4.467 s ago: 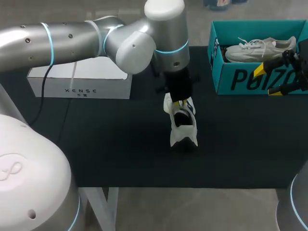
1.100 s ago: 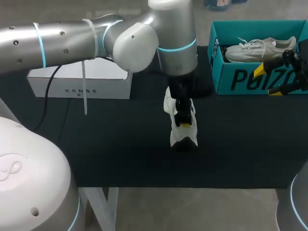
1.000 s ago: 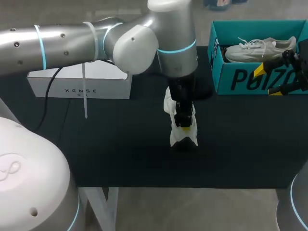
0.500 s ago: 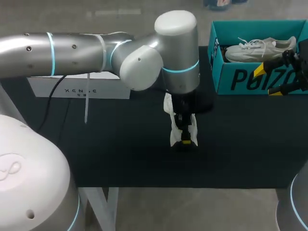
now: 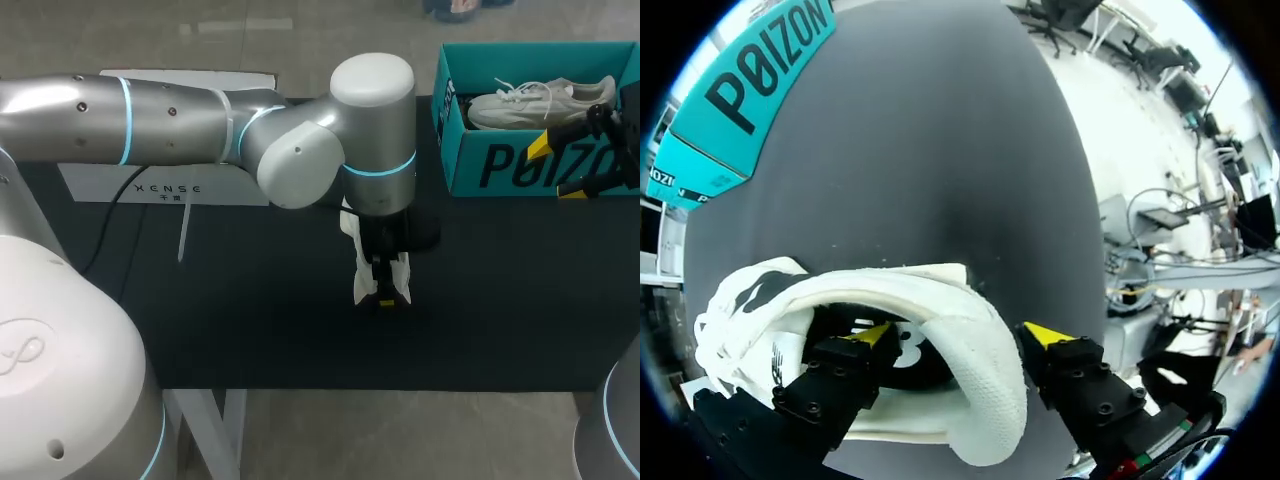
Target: Take the shoe out of the shoebox, open the shoe tongue, remove and reinsert the insole, then place the shoe into the shoebox
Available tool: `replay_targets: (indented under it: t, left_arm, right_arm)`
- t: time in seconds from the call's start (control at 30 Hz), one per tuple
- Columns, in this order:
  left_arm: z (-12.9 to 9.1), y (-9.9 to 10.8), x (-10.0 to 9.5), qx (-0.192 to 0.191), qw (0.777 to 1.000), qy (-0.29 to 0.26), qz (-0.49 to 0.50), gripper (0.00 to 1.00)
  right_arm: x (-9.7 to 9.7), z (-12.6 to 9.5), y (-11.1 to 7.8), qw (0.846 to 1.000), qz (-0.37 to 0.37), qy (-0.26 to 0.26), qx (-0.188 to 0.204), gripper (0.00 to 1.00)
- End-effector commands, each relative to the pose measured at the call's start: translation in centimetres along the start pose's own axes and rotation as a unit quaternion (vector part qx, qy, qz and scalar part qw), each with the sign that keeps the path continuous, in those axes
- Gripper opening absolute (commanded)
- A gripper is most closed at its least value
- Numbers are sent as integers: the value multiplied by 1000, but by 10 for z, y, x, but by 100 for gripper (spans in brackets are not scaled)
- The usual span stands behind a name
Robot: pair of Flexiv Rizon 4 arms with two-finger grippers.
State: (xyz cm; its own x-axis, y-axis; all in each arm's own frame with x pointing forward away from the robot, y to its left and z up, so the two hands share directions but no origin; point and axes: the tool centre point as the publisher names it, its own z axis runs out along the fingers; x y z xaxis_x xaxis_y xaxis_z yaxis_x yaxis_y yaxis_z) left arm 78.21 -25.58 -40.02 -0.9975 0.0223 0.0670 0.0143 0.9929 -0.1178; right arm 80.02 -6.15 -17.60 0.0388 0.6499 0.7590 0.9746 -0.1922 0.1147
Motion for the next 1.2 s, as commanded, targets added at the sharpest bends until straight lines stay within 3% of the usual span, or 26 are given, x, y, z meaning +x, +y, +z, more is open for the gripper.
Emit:
replay_targets:
  t: [0.03,0.2,0.53,0.67,0.77,0.9,1.2]
  left_arm:
    - [9,0,3,-2,1000,-4,-5,0]
    - [-1,7,8,-2,1000,-13,-11,0]
    - [-66,22,11,-9,998,-18,56,0]
    - [-93,35,2,-14,994,28,105,0]
    - [-110,46,-5,-44,980,75,177,0]
    - [-124,67,-8,-99,926,126,342,0]
    - [-126,68,-7,-101,923,129,349,0]
  right_arm:
    - [0,0,0,1000,1,-2,0,100]
    - [0,0,0,1000,1,-2,0,100]
    - [0,0,0,1000,1,-2,0,100]
    - [0,0,0,1000,1,-2,0,100]
    - [0,0,0,1000,1,-2,0,100]
    - [0,0,0,1000,1,-2,0,100]
    - [0,0,0,1000,1,-2,0,100]
